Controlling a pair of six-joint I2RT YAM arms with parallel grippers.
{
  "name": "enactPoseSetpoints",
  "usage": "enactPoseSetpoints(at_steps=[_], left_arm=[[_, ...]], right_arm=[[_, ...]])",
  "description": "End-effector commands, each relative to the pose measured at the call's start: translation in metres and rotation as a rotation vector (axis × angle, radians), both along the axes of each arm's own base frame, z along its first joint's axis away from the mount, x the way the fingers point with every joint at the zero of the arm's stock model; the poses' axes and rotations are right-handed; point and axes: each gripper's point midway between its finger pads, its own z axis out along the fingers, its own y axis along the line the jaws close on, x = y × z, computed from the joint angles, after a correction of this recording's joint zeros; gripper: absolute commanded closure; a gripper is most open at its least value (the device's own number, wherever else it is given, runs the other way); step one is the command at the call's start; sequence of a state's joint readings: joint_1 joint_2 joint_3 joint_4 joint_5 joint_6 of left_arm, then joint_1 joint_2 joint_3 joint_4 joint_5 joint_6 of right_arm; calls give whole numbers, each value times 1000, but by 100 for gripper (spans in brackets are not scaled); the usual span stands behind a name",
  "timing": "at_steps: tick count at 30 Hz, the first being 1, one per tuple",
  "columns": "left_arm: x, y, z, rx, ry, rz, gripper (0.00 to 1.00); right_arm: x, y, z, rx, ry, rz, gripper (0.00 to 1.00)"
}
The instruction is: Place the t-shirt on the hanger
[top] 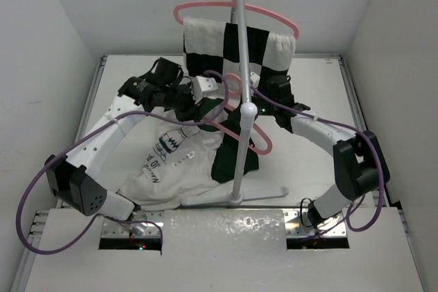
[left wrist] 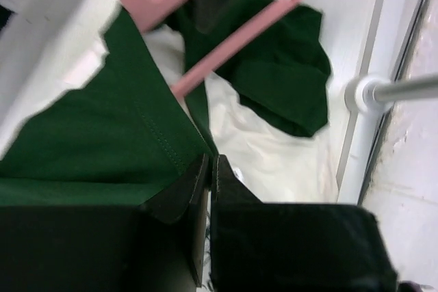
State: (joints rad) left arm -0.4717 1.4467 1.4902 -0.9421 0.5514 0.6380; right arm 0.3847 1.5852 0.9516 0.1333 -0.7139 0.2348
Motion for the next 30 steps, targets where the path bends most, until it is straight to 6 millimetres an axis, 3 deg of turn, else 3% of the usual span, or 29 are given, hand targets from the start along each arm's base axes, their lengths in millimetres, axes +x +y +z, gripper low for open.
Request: enactPoseSetpoints(at_steps=[1, 3, 6, 9, 10, 11, 13, 16, 18, 19, 20, 21, 22, 30], left_arm=[[-29, 7, -18, 58, 22, -83, 100], [-22, 7, -16, 60, -10, -57, 78], [-7, 11, -4, 81, -82, -21, 68], [32, 33, 37, 119, -262, 90, 68], [48, 41, 64, 105, -347, 132, 68], [67, 61, 82, 106, -421, 180, 61], [76, 72, 98, 134, -507, 160, 52], [80, 71, 81, 221, -566, 26, 45], [84, 59, 77, 186, -580, -33, 45], [85, 53, 64, 197, -557, -98, 45], [80, 46, 58, 185, -537, -157, 45], [72, 33, 66, 122, -535, -229, 44], [69, 26, 56, 115, -500, -279, 44], [70, 0, 41, 69, -465, -323, 47]], right_arm=[[30, 7, 42, 50, -159, -42, 100], [25, 10, 45, 40, -183, -19, 100], [13, 15, 50, 17, -240, 37, 100], [3, 16, 56, 26, -280, 54, 100], [1, 15, 61, 31, -301, 53, 100], [1, 14, 63, 31, -314, 53, 100], [-2, 13, 63, 19, -327, 66, 100], [-5, 13, 62, 2, -329, 92, 100], [-10, 18, 64, -3, -344, 129, 100], [-12, 18, 65, -10, -336, 142, 100], [-14, 19, 64, -12, -332, 150, 100], [-16, 19, 65, -15, -333, 159, 100], [-18, 19, 64, -27, -342, 174, 100], [-27, 15, 74, -47, -363, 193, 100]])
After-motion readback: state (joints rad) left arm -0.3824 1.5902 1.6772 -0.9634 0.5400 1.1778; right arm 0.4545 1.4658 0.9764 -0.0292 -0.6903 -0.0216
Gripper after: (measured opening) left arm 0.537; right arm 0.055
